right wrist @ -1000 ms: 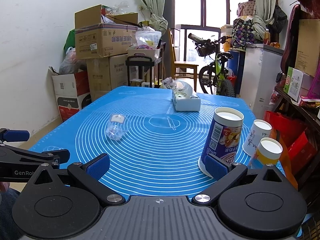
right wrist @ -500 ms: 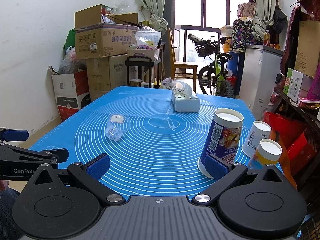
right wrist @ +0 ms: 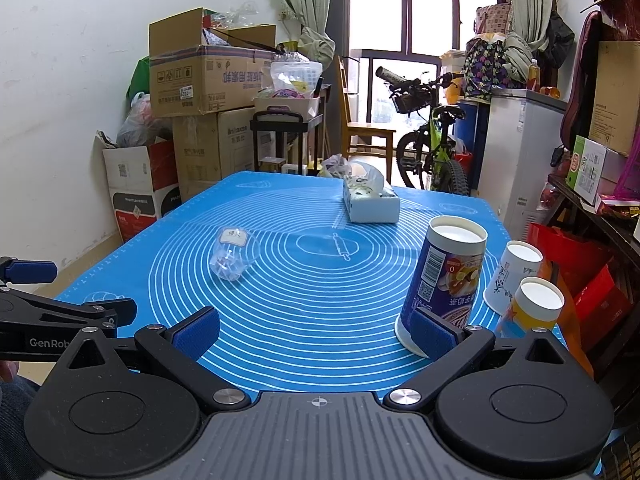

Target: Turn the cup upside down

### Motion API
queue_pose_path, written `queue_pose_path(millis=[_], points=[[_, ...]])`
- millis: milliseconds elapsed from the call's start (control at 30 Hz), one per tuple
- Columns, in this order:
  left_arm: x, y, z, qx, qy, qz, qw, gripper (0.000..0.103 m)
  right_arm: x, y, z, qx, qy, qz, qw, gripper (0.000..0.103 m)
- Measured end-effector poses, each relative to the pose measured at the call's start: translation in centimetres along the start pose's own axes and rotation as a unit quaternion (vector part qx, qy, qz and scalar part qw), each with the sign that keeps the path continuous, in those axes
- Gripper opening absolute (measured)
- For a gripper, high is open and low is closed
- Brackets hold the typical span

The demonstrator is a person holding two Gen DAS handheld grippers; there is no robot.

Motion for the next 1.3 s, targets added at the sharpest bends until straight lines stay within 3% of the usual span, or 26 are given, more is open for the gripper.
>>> queue_pose_path(millis=[800, 1133, 1233, 1300], points=[[-1.3, -0.4, -0.3, -0.007, -0.006, -0.004, 0.9999, 0.097, -1.2, -0.8, -0.4, -0.01, -0.007, 0.018, 1.0, 0.101], [-4.9, -0.5, -2.6, -0.01, -0.017, -0.006, 0.9998, 0.097, -3.6, -1.6, -2.2, -0.01, -0.016, 0.052, 0.998, 0.101], [-6.6, -0.2, -3.3, 0.019, -0.001, 0.026, 0.9995, 0.097, -4.6, -2.1, -3.0, -0.018, -0.022, 0.061, 0.998, 0.101], [-7.5, -0.2, -3.8, 0.024, -0.002, 0.026, 0.9994, 0.097, -5.4, -2.4, -3.5, -0.023, -0.023, 0.06, 0.998, 0.101]])
Point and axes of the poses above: each gripper's, at about its wrist camera, not at the fingertips, and x roughly against the way its jaws point, y to its left, z to its underside, the point moved 3 cm from there along -x, roughly the way its jaws point, and after that the axes turned 5 degrees about z, right-handed, at the moved point
